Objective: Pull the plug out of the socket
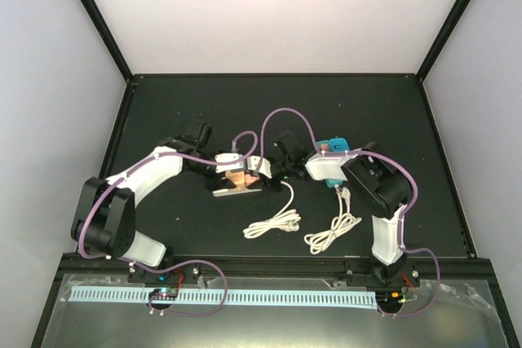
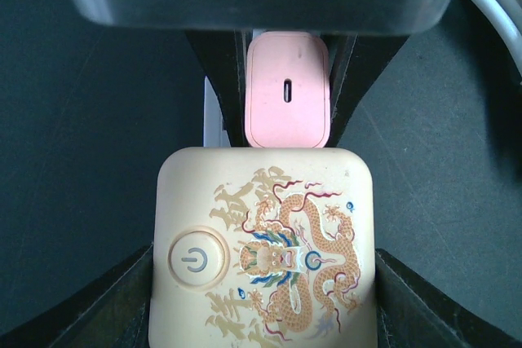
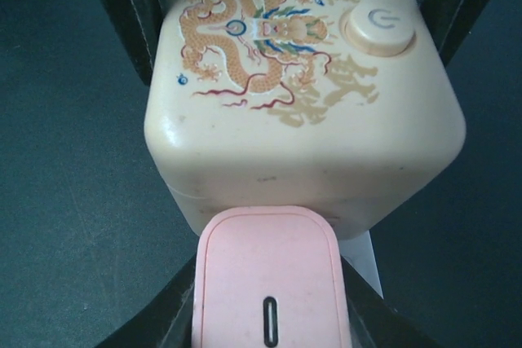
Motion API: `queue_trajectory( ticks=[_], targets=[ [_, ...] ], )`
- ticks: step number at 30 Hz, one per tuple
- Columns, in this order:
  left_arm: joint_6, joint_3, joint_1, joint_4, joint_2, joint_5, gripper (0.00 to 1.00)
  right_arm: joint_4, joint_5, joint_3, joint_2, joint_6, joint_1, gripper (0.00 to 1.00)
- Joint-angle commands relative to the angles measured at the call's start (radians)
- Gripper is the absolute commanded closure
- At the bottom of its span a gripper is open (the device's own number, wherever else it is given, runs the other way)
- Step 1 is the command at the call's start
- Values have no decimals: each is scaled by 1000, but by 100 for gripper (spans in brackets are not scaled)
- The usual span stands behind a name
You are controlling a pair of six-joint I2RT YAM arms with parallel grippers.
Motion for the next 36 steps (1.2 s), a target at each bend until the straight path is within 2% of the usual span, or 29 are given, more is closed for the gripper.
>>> queue_trajectory(
  ticks=[1, 13, 19, 25, 26, 28, 30, 32, 36],
  targets=[
    [5, 52, -16, -43, -62, 129, 65, -54, 85, 21, 60, -26, 2, 99],
    [-21, 44, -9, -30, -114, 124, 71, -97, 141, 55, 83, -6, 2, 99],
    [25, -9, -8, 29, -136, 100, 71, -141, 160, 80, 99, -9, 2, 99],
    [47, -17, -11, 48, -74, 69, 70, -157, 161, 65, 86, -20, 2, 97],
    [51, -17, -12, 48, -64, 69, 70, -156, 154, 57, 75, -20, 2, 87],
    [58, -17, -17, 48, -46, 69, 70, -166, 132, 50, 56, -23, 2, 60],
    [65, -20, -19, 50, -34, 67, 70, -145, 117, 38, 33, 5, 2, 39],
    [72, -20, -20, 51, -26, 60, 70, -112, 98, 24, 5, 28, 2, 27],
    [91, -23, -22, 35, -20, 45, 70, -83, 58, 16, -45, 63, 2, 24]
  ],
)
